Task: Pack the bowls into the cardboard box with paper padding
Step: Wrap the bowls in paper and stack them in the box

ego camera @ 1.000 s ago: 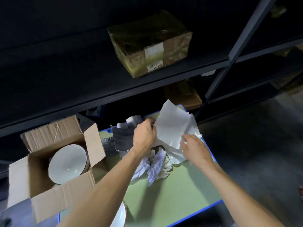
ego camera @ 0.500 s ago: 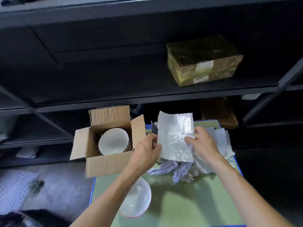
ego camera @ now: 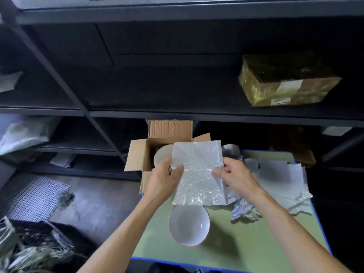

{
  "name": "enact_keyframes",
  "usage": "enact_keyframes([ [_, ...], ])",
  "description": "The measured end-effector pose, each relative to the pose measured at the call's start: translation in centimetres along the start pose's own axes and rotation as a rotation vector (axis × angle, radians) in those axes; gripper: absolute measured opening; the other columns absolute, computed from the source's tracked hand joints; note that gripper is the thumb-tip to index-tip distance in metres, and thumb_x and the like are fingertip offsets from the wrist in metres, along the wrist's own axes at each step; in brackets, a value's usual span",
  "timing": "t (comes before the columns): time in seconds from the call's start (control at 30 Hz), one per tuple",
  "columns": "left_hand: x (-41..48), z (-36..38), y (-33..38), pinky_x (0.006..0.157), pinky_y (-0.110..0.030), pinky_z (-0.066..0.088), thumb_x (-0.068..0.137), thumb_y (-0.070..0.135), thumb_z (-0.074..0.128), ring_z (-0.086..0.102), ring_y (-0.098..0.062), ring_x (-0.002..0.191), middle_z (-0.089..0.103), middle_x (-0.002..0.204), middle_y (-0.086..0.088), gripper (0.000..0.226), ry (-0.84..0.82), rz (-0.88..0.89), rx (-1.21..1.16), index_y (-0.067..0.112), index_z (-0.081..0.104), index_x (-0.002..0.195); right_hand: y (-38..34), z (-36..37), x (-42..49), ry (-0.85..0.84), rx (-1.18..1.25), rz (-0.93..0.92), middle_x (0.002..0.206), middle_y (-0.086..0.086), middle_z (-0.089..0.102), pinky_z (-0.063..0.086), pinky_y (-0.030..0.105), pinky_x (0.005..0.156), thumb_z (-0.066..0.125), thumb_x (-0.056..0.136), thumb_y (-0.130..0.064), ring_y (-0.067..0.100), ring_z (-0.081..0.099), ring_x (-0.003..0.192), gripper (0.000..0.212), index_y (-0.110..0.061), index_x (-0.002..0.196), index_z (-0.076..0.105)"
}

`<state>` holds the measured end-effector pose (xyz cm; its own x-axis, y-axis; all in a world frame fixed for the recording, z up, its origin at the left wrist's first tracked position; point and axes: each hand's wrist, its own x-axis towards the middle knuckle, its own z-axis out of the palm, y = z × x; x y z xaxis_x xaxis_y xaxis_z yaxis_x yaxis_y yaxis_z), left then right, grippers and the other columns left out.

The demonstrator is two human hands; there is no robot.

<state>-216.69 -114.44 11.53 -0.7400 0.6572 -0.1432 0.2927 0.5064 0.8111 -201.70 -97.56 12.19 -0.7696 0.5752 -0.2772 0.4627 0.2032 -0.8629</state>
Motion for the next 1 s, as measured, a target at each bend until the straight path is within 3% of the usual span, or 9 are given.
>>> enact_keyframes([
  [0.07,-0.7,-1.0,-1.2,0.057,-0.035,0.045,0.097,0.038,0.054,0.05,-0.015,0.054,0.055,0.06,0.006,0.022,-0.048,-0.021,-0.02,0.021,0.058,0.084,0.1,0.9,0.1,0.017,-0.036,0.017,0.06,-0.001,0.061,0.042,0.029,0.057,0.063,0.093,-0.025,0.011,0.053,0.056,0.01,-0.02,0.084,0.066],
  [0.2,-3.0,-1.8,-4.2,0.061,-0.034,0.052,0.098,0.045,0.047,0.064,-0.014,0.059,0.068,0.071,0.01,0.026,-0.095,-0.119,0.083,0.029,0.056,0.079,0.6,1.6,0.4,0.092,-0.07,0.053,0.067,0.005,0.064,0.039,0.032,0.061,0.06,0.093,-0.027,0.018,0.053,0.062,0.015,-0.018,0.082,0.063],
  [0.3,-4.1,-1.2,-6.5,0.066,-0.032,0.051,0.096,0.043,0.051,0.065,-0.014,0.07,0.07,0.074,0.009,0.02,-0.165,-0.129,0.275,0.028,0.059,0.086,0.5,2.0,0.4,0.139,-0.112,0.068,0.078,0.005,0.069,0.041,0.033,0.065,0.056,0.096,-0.024,0.025,0.061,0.072,0.016,-0.016,0.083,0.062],
  [0.47,-4.7,2.2,-9.0,0.069,-0.033,0.046,0.095,0.052,0.053,0.064,-0.025,0.091,0.07,0.098,-0.001,0.036,-0.284,-0.095,0.574,0.019,0.057,0.108,0.6,2.6,0.2,0.197,-0.222,0.078,0.06,-0.002,0.045,0.027,0.032,0.056,0.054,0.096,-0.021,0.017,0.035,0.056,0.028,-0.012,0.071,0.045],
  [0.6,-4.6,3.9,-9.9,0.071,-0.04,0.048,0.096,0.04,0.056,0.064,-0.033,0.093,0.067,0.102,-0.013,0.037,-0.365,-0.063,0.678,0.013,0.051,0.121,1.0,2.6,-0.4,0.211,-0.284,0.092,0.06,-0.003,0.038,0.023,0.031,0.054,0.053,0.096,-0.021,0.015,0.03,0.055,0.029,-0.012,0.071,0.04],
  [0.73,-4.6,4.3,-10.1,0.069,-0.043,0.046,0.099,0.02,0.045,0.063,-0.038,0.091,0.066,0.101,-0.019,0.031,-0.38,-0.045,0.684,0.009,0.046,0.128,1.3,2.4,-0.9,0.215,-0.263,0.1,0.062,0.0,0.042,0.026,0.031,0.055,0.052,0.097,-0.021,0.015,0.032,0.055,0.029,-0.013,0.071,0.041],
  [0.83,-4.8,3.9,-9.6,0.062,-0.042,0.048,0.098,0.018,0.044,0.064,-0.04,0.082,0.067,0.093,-0.019,0.02,-0.371,-0.051,0.623,0.009,0.049,0.116,1.4,2.2,-1.0,0.217,-0.249,0.091,0.066,0.006,0.049,0.028,0.031,0.057,0.052,0.097,-0.02,0.017,0.037,0.058,0.028,-0.012,0.072,0.042],
  [0.93,-5.2,2.6,-8.6,0.053,-0.037,0.042,0.097,0.016,0.043,0.065,-0.038,0.075,0.068,0.086,-0.016,0.014,-0.357,-0.063,0.582,0.011,0.051,0.107,1.4,2.1,-1.0,0.229,-0.249,0.088,0.061,-0.001,0.042,0.026,0.031,0.055,0.052,0.097,-0.019,0.016,0.032,0.055,0.03,-0.013,0.07,0.039],
  [1.0,-5.7,1.3,-8.0,0.052,-0.039,0.051,0.096,0.017,0.042,0.068,-0.031,0.066,0.069,0.08,-0.011,0.016,-0.349,-0.076,0.5,0.015,0.054,0.107,1.4,1.9,-0.9,0.239,-0.255,0.084,0.061,-0.001,0.041,0.025,0.031,0.055,0.053,0.096,-0.019,0.016,0.032,0.055,0.029,-0.012,0.071,0.04],
])
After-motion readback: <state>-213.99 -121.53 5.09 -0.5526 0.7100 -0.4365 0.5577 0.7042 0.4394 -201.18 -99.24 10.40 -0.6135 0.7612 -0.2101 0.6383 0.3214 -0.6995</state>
